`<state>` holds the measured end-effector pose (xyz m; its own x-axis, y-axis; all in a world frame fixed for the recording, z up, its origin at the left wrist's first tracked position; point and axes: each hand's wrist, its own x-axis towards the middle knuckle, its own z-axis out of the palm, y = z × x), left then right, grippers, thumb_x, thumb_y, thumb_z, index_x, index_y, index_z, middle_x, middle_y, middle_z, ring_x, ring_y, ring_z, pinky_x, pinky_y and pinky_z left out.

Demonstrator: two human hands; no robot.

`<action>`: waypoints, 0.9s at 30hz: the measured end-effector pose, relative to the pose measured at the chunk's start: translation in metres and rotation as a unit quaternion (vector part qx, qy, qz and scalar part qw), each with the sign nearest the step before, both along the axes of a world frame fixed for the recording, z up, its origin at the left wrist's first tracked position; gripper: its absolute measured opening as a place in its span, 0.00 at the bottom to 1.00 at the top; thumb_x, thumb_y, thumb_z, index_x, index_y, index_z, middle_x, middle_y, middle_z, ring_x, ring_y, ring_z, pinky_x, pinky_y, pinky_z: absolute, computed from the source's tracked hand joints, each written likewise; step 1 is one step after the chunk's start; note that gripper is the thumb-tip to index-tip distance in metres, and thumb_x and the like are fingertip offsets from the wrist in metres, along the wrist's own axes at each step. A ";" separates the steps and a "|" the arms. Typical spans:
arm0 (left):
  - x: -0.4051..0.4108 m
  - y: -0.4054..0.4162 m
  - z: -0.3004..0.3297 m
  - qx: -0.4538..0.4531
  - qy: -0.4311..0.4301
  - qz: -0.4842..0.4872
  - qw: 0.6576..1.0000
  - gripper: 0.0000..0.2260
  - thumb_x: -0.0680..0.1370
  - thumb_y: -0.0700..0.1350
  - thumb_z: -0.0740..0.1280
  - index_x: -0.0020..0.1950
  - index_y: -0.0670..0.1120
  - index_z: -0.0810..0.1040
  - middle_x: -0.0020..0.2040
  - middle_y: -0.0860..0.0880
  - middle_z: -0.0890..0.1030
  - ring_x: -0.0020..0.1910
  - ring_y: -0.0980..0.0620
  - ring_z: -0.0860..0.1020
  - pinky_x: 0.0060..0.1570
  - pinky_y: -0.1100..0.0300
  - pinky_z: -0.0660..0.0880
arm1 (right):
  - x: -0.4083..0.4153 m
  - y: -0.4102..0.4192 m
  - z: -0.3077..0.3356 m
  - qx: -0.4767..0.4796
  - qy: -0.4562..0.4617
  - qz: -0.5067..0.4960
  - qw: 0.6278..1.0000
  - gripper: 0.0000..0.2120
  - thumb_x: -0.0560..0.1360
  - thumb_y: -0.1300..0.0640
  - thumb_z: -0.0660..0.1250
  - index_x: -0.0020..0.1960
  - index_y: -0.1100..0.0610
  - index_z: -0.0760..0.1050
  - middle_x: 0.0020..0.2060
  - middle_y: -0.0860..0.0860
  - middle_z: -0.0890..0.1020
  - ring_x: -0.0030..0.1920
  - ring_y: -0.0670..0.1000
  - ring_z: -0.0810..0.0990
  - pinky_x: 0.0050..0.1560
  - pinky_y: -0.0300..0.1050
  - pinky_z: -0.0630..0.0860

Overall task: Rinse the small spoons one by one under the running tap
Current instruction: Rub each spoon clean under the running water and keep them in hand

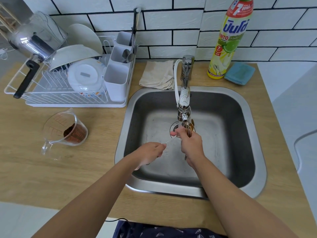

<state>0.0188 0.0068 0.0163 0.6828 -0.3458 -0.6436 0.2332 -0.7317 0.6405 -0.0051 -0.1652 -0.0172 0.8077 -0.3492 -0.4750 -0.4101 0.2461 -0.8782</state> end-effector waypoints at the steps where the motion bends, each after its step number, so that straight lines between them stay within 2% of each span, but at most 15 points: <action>1: 0.001 -0.002 -0.001 -0.004 0.002 0.001 1.000 0.19 0.84 0.57 0.55 0.40 0.48 0.74 0.37 0.49 0.72 0.36 0.51 0.68 0.34 0.58 0.65 | -0.001 -0.002 0.000 0.017 0.008 0.012 1.000 0.16 0.81 0.43 0.67 0.51 0.54 0.85 0.40 0.45 0.88 0.22 0.43 0.66 0.28 0.36 0.64; 3: 0.004 -0.009 -0.002 -0.025 0.008 0.000 1.000 0.16 0.84 0.53 0.56 0.45 0.48 0.78 0.38 0.49 0.73 0.35 0.53 0.69 0.32 0.61 0.66 | -0.004 -0.007 0.001 0.026 0.021 0.046 0.998 0.13 0.80 0.45 0.70 0.50 0.54 0.86 0.43 0.48 0.88 0.22 0.42 0.69 0.23 0.33 0.64; 5: 0.010 -0.021 -0.003 -0.059 -0.004 -0.001 0.998 0.11 0.83 0.50 0.58 0.52 0.48 0.79 0.37 0.50 0.74 0.33 0.53 0.70 0.28 0.63 0.67 | -0.005 -0.014 0.002 0.027 0.021 0.039 0.999 0.08 0.79 0.50 0.72 0.49 0.54 0.85 0.47 0.52 0.89 0.22 0.40 0.72 0.23 0.31 0.66; 6: 0.014 -0.027 -0.004 -0.076 -0.013 -0.003 0.997 0.10 0.84 0.48 0.58 0.55 0.48 0.79 0.37 0.50 0.75 0.33 0.53 0.70 0.28 0.62 0.67 | -0.004 -0.019 0.004 0.030 0.020 0.014 0.999 0.06 0.79 0.53 0.72 0.47 0.54 0.85 0.47 0.53 0.89 0.22 0.40 0.70 0.22 0.33 0.65; 8: 0.020 -0.041 -0.005 -0.108 -0.010 -0.017 0.994 0.11 0.85 0.45 0.58 0.58 0.46 0.79 0.37 0.50 0.73 0.32 0.54 0.69 0.30 0.62 0.66 | 0.000 -0.033 0.008 0.031 0.018 -0.042 0.998 0.09 0.79 0.55 0.72 0.41 0.53 0.86 0.48 0.55 0.89 0.22 0.42 0.64 0.21 0.36 0.62; 10: 0.024 -0.055 -0.006 -0.137 0.014 -0.027 0.990 0.11 0.85 0.45 0.57 0.57 0.45 0.79 0.36 0.51 0.72 0.29 0.57 0.67 0.28 0.65 0.65 | 0.003 -0.046 0.012 0.049 0.010 -0.064 0.997 0.09 0.81 0.54 0.69 0.44 0.52 0.85 0.49 0.56 0.88 0.22 0.42 0.62 0.22 0.37 0.60; 13: 0.030 -0.074 -0.004 -0.162 0.032 0.007 0.986 0.12 0.85 0.52 0.57 0.56 0.50 0.79 0.32 0.52 0.76 0.23 0.56 0.65 0.23 0.66 0.62 | 0.000 -0.055 0.014 0.099 0.001 -0.062 0.993 0.08 0.82 0.52 0.67 0.55 0.55 0.81 0.50 0.51 0.89 0.24 0.43 0.60 0.24 0.38 0.60; 16: 0.035 -0.081 -0.005 -0.134 0.000 0.016 0.991 0.15 0.84 0.57 0.57 0.54 0.51 0.80 0.28 0.53 0.77 0.23 0.55 0.64 0.22 0.66 0.60 | -0.001 -0.056 0.012 0.106 0.008 -0.079 0.991 0.10 0.80 0.54 0.72 0.59 0.57 0.81 0.42 0.52 0.85 0.24 0.43 0.61 0.24 0.38 0.60; 19: 0.032 -0.078 -0.012 -0.139 0.011 0.004 0.990 0.15 0.84 0.55 0.59 0.53 0.48 0.80 0.30 0.53 0.76 0.26 0.56 0.66 0.25 0.64 0.62 | 0.000 -0.055 0.012 0.097 0.014 -0.095 0.991 0.12 0.78 0.58 0.74 0.59 0.60 0.81 0.47 0.56 0.86 0.23 0.42 0.63 0.23 0.37 0.61; 21: 0.028 -0.072 -0.018 -0.152 0.031 0.001 0.988 0.12 0.84 0.50 0.60 0.54 0.46 0.80 0.34 0.53 0.75 0.28 0.57 0.68 0.29 0.64 0.64 | 0.000 -0.055 0.011 0.095 0.009 -0.099 0.990 0.12 0.76 0.59 0.75 0.58 0.62 0.82 0.48 0.58 0.87 0.23 0.43 0.63 0.24 0.38 0.59; 24: 0.024 -0.054 -0.025 -0.162 0.024 0.015 0.986 0.10 0.84 0.44 0.59 0.54 0.44 0.80 0.35 0.52 0.76 0.30 0.56 0.71 0.31 0.63 0.67 | 0.001 -0.055 0.012 0.079 0.006 -0.105 0.991 0.09 0.78 0.60 0.73 0.56 0.63 0.83 0.40 0.51 0.87 0.23 0.42 0.63 0.24 0.38 0.58; 27: 0.020 -0.042 -0.025 -0.162 0.013 0.028 0.986 0.11 0.84 0.48 0.62 0.51 0.44 0.82 0.33 0.51 0.78 0.27 0.55 0.71 0.28 0.63 0.68 | 0.003 -0.051 0.014 0.067 0.003 -0.099 0.993 0.05 0.79 0.59 0.71 0.52 0.60 0.83 0.30 0.45 0.83 0.21 0.41 0.67 0.22 0.35 0.60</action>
